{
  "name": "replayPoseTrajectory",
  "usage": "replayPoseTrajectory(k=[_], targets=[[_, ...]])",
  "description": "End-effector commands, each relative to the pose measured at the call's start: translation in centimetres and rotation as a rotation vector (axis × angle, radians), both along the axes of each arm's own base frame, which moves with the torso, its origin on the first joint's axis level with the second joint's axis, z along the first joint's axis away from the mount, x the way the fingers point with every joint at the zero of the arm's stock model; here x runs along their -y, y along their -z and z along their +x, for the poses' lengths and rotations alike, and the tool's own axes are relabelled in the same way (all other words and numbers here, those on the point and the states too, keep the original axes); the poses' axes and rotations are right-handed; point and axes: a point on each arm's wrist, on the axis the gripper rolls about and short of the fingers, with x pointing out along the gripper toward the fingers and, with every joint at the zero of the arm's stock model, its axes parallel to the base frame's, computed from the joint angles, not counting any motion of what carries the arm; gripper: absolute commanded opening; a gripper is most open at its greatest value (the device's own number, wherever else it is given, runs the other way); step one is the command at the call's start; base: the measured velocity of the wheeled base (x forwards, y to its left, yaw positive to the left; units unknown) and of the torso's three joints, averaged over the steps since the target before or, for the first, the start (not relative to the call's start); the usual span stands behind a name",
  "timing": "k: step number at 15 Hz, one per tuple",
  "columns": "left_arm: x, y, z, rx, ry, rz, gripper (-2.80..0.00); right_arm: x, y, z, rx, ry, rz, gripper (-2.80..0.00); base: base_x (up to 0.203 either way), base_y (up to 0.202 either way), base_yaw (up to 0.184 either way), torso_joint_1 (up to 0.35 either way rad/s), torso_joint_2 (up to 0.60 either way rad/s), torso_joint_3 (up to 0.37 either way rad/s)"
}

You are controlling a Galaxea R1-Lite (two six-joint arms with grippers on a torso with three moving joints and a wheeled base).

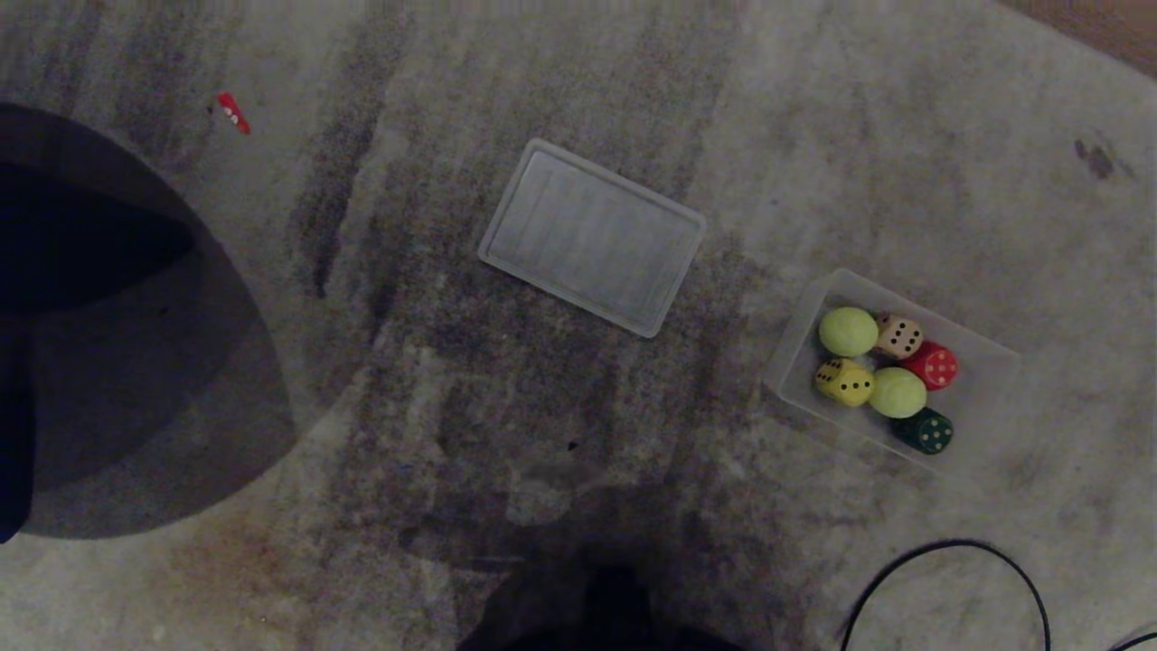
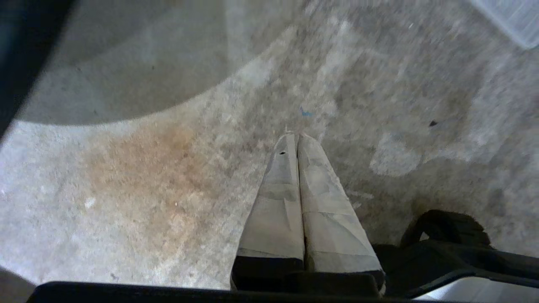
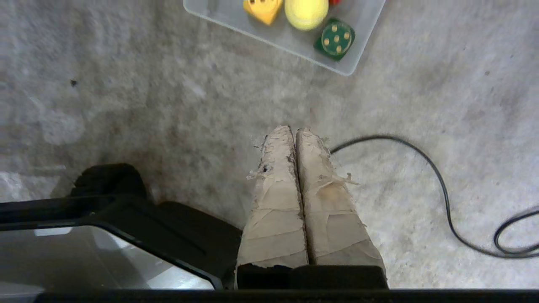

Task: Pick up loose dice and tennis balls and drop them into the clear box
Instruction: Close the lid

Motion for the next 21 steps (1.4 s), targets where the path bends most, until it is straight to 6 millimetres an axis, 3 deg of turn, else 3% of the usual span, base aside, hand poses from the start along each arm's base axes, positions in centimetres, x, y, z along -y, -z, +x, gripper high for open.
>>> replayPoseTrajectory(k=[1,21], targets=[[0.00,0.03,0.02,-0.002,-0.001,-0.002,-2.80,0.00,-0.02,0.01,-0.003,0.000,0.001,-2.80,0.000,0.000,0.000,-0.001,0.00,0.200],[0.00,0.03,0.02,-0.002,-0.001,-0.002,-2.80,0.00,0.00,0.02,-0.004,0.000,0.001,-2.80,0.000,0.000,0.000,0.002,0.00,0.203]])
